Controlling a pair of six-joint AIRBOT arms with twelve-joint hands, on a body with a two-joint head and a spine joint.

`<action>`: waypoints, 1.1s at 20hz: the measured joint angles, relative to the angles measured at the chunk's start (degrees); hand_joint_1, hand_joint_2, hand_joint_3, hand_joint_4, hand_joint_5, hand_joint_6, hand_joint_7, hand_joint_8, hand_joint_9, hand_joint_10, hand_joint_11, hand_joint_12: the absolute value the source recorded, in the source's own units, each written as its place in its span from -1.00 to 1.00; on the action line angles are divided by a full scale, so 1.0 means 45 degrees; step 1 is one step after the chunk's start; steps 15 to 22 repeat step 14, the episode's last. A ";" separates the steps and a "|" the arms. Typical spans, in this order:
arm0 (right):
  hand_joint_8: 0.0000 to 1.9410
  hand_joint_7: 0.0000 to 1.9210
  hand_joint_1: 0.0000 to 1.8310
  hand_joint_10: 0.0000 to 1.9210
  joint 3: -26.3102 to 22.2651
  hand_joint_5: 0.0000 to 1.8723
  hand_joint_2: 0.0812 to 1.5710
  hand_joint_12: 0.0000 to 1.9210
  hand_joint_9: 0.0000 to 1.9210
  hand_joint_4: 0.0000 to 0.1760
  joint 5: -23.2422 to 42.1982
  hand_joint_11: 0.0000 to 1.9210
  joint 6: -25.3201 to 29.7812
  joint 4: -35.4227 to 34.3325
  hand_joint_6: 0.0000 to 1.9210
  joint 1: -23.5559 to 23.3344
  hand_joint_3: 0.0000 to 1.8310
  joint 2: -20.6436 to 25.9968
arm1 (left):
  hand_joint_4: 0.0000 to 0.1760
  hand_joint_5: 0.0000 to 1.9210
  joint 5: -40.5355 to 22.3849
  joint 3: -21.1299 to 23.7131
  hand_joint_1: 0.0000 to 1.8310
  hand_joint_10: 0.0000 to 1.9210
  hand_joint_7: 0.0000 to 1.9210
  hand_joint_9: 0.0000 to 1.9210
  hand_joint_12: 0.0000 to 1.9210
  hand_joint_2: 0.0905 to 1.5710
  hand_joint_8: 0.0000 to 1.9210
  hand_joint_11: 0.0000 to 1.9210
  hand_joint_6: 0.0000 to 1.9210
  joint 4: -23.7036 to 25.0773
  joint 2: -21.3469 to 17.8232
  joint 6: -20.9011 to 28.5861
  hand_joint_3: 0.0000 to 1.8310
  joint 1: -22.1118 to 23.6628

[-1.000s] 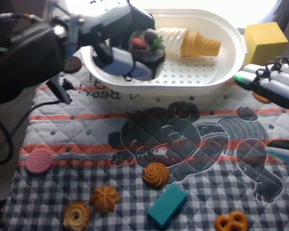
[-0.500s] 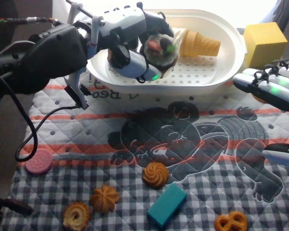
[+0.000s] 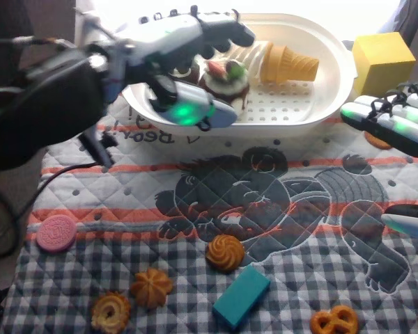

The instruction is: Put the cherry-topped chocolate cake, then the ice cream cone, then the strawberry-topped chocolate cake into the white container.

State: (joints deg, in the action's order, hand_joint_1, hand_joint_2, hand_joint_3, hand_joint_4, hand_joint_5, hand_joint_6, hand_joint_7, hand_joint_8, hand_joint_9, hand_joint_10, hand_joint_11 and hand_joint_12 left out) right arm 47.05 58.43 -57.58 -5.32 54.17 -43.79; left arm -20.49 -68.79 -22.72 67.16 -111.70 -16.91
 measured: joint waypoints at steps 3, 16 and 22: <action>-0.99 -0.90 -0.37 -0.41 -0.0141 -1.00 0.49 0.25 -1.00 -1.00 0.0408 -1.00 0.0000 0.0024 -1.00 0.0092 -1.00 0.0146 | 0.28 -1.00 -0.1836 0.1015 0.08 -0.11 -1.00 -1.00 0.86 0.32 -0.44 -1.00 -0.43 0.1428 -0.1248 0.2375 -0.99 -0.0588; -1.00 -1.00 -0.26 -0.61 -0.0719 -1.00 0.48 0.12 -1.00 -0.90 0.1957 -1.00 -0.0369 -0.0393 -1.00 0.0335 -1.00 0.1117 | 1.00 -1.00 -1.0132 0.3944 -0.51 -0.97 -0.93 -0.94 -0.67 0.46 -1.00 -1.00 -1.00 0.1836 -0.4605 0.7121 -1.00 -0.5659; -1.00 -1.00 -0.26 -0.61 -0.0719 -1.00 0.48 0.12 -1.00 -0.90 0.1957 -1.00 -0.0369 -0.0393 -1.00 0.0335 -1.00 0.1117 | 1.00 -1.00 -1.0132 0.3944 -0.51 -0.97 -0.93 -0.94 -0.67 0.46 -1.00 -1.00 -1.00 0.1836 -0.4605 0.7121 -1.00 -0.5659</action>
